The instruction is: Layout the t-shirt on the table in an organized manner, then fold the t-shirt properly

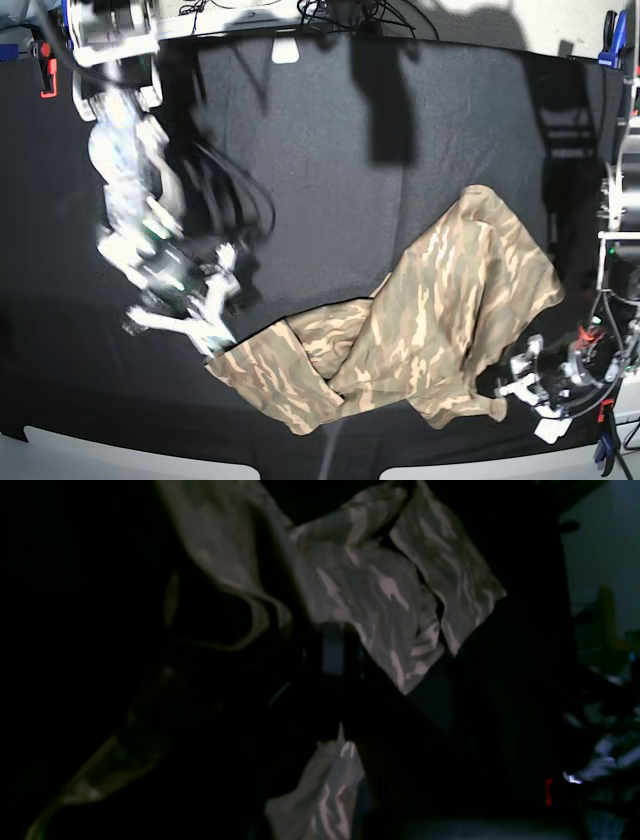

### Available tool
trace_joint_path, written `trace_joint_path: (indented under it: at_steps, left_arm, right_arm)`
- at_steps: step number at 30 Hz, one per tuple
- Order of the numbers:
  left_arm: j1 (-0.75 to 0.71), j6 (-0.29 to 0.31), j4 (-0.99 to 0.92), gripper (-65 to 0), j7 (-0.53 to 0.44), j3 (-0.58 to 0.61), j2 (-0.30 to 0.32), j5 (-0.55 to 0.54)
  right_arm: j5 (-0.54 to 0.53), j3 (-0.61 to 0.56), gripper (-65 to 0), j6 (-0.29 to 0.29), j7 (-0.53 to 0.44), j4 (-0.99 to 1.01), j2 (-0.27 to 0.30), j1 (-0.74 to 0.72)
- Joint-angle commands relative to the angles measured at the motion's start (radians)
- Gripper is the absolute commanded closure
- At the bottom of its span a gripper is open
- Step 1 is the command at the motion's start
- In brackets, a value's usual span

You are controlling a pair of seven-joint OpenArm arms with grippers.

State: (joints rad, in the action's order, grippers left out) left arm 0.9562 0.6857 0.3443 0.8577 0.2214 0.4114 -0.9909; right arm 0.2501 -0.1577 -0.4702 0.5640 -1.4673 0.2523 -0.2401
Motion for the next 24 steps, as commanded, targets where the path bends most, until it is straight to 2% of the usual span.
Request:
trace_joint_path:
  at_steps: [1,5,7,11,14,19,24]
  left_arm:
    - [0.041,0.012,0.016,0.0,-0.018,-0.005,0.005,-0.024]
    - [0.041,0.012,0.016,0.0,-0.021,-0.005,0.004,-0.024]
    - [0.041,0.012,0.016,0.0,-0.022,-0.005,0.005,-0.024]
    - [0.041,0.012,0.016,0.0,-0.021,-0.005,0.005,-0.024]
    - [0.041,0.012,0.016,0.0,-0.021,-0.005,0.005,-0.024]
    - [0.041,0.012,0.016,0.0,-0.021,-0.005,0.005,-0.024]
    - [0.041,0.012,0.016,0.0,-0.021,-0.005,0.005,-0.024]
  right_arm:
    - [0.032,-0.011,-27.9,0.025,-0.047,0.028,-0.006,-0.055]
    - [0.117,-0.074,-27.9,0.026,-0.121,0.177,-0.031,-0.148]
    - [0.127,-0.113,-27.9,0.026,-0.149,0.231,-0.031,-0.184]
    - [0.22,-0.197,-27.5,0.039,-0.176,0.333,-0.031,-0.242]
    - [0.231,-0.262,-21.9,0.07,-0.176,0.412,-0.031,-0.275]
    - [0.277,-0.327,-21.4,0.153,-0.195,0.472,-0.045,-0.283]
    - [0.272,-0.33,-21.5,0.156,-0.228,0.477,-0.09,-0.284]
